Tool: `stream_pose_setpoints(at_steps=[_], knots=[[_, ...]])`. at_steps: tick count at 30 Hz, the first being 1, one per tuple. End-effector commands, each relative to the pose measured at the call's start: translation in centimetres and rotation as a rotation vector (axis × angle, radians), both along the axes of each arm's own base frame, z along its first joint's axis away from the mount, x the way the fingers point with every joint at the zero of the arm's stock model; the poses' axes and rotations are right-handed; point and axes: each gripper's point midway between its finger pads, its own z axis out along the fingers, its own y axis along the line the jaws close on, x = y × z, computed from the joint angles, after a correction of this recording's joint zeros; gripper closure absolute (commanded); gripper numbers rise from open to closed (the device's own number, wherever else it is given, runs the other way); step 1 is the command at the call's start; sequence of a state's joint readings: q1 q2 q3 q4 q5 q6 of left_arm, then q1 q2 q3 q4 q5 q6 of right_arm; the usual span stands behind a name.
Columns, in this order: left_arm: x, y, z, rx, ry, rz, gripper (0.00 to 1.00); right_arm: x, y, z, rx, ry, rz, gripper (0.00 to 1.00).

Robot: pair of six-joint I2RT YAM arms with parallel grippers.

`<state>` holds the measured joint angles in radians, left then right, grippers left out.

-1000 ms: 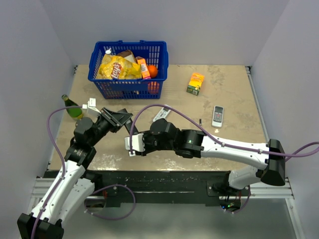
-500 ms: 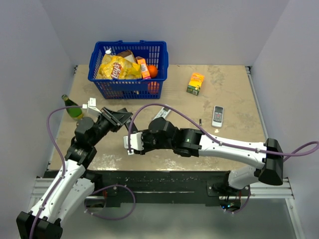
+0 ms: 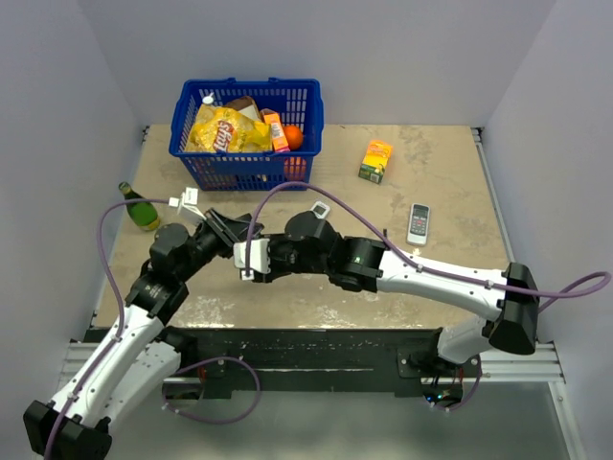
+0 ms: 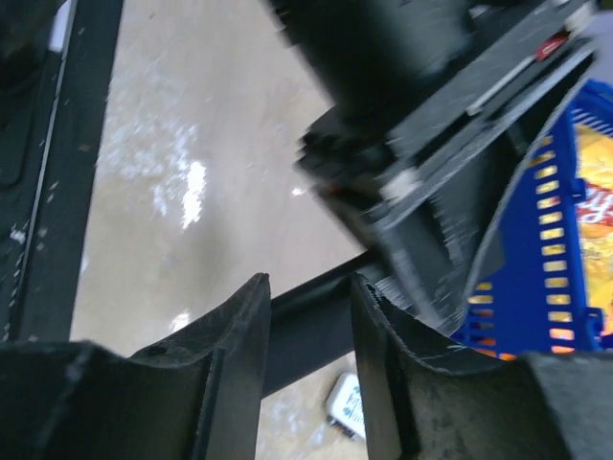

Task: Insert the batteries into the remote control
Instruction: Load the battery cover into the remote control, then adjust the remote control.

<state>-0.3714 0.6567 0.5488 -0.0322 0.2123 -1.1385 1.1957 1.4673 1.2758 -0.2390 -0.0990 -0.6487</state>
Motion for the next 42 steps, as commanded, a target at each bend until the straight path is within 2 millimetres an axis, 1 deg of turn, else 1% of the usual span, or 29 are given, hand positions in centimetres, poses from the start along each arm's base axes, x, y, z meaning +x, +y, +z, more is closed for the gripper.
stream_pose_setpoints(at_steps=[1,2,3,4,5,6,7,8,10,11,12,13,14,15,16,18,21,24,25,28,29,31,32,34,35,38,39,40,42], knots=[[-2.5,-2.1,6.7,0.034,-0.191,-0.156,1.00,2.0,0.0,3.5,0.134,-0.013,-0.076,0.56],[-2.1,-1.8,7.0,0.070,-0.214,-0.139,1.00,1.6,-0.8,4.5,0.163,0.007,-0.089,0.54],[-1.5,-1.5,6.6,0.131,-0.248,-0.119,1.00,1.5,-1.3,4.4,0.167,0.023,-0.110,0.52],[-1.3,-1.4,6.4,0.151,-0.261,-0.113,1.00,1.4,-1.8,4.9,0.184,0.040,-0.127,0.45],[-1.1,-1.3,6.1,0.169,-0.273,-0.111,1.00,1.3,-2.3,5.3,0.213,0.077,-0.161,0.43],[-1.0,-1.3,6.5,0.184,-0.319,-0.112,1.00,1.2,-3.3,6.2,0.241,0.085,-0.180,0.40],[-1.0,-1.3,6.1,0.191,-0.321,-0.115,1.00,1.0,-3.8,6.7,0.260,0.099,-0.190,0.35],[-0.9,-1.3,6.2,0.187,-0.345,-0.110,1.00,0.9,-4.2,7.0,0.290,0.136,-0.214,0.33],[-0.9,-1.3,6.4,0.196,-0.390,-0.109,1.00,0.4,-5.8,8.5,0.355,0.163,-0.243,0.27],[-0.8,-1.3,6.3,0.203,-0.393,-0.108,1.00,0.1,-6.2,9.1,0.393,0.202,-0.255,0.20],[-0.7,-1.3,6.4,0.218,-0.415,-0.110,1.00,0.1,-6.8,8.8,0.408,0.220,-0.283,0.15],[-0.8,-1.4,6.5,0.222,-0.431,-0.116,1.00,0.1,-7.8,10.0,0.463,0.231,-0.312,0.10],[-0.8,-1.4,6.6,0.225,-0.448,-0.117,1.00,0.0,-8.1,10.4,0.504,0.275,-0.338,0.04],[-0.8,-1.4,6.6,0.235,-0.460,-0.119,1.00,-0.1,-8.4,10.0,0.512,0.297,-0.357,0.02],[-0.8,-1.4,6.7,0.238,-0.468,-0.120,1.00,0.2,-9.1,10.4,0.543,0.309,-0.397,0.02],[-0.8,-1.6,6.7,0.244,-0.484,-0.129,1.00,0.4,-9.5,9.8,0.557,0.371,-0.457,0.02],[-0.9,-1.7,6.6,0.251,-0.501,-0.139,1.00,1.2,-10.4,8.7,0.579,0.455,-0.587,0.02],[-0.6,-1.6,6.1,0.268,-0.494,-0.135,1.00,1.7,-10.8,7.5,0.600,0.520,-0.670,0.02],[-0.5,-1.5,5.9,0.271,-0.484,-0.128,1.00,1.8,-10.7,7.2,0.609,0.537,-0.686,0.02],[0.1,-1.4,4.8,0.269,-0.434,-0.106,1.00,1.4,-9.2,5.3,0.600,0.630,-0.691,0.02],[0.5,-1.3,4.3,0.269,-0.406,-0.094,1.00,1.4,-8.3,4.2,0.573,0.654,-0.692,0.02],[0.8,-1.4,3.6,0.275,-0.376,-0.093,1.00,0.9,-7.0,3.6,0.557,0.699,-0.655,0.02],[1.1,-1.4,3.1,0.273,-0.356,-0.087,1.00,1.0,-6.0,2.5,0.529,0.716,-0.659,0.02],[1.5,-1.4,2.3,0.271,-0.324,-0.082,1.00,1.0,-4.9,2.1,0.512,0.740,-0.652,0.02],[1.6,-1.5,2.2,0.266,-0.316,-0.079,1.00,1.2,-4.2,1.1,0.487,0.743,-0.666,0.02],[1.8,-1.5,1.8,0.257,-0.295,-0.070,1.00,1.6,-3.0,1.1,0.496,0.729,-0.683,0.02],[1.9,-1.4,1.6,0.255,-0.288,-0.068,1.00,1.9,-2.6,0.3,0.482,0.725,-0.694,0.02],[1.9,-1.5,1.5,0.253,-0.284,-0.066,1.00,2.2,-2.1,0.6,0.494,0.717,-0.687,0.02],[2.0,-1.5,1.2,0.253,-0.273,-0.067,1.00,2.7,-1.5,-0.3,0.482,0.706,-0.703,0.03]])
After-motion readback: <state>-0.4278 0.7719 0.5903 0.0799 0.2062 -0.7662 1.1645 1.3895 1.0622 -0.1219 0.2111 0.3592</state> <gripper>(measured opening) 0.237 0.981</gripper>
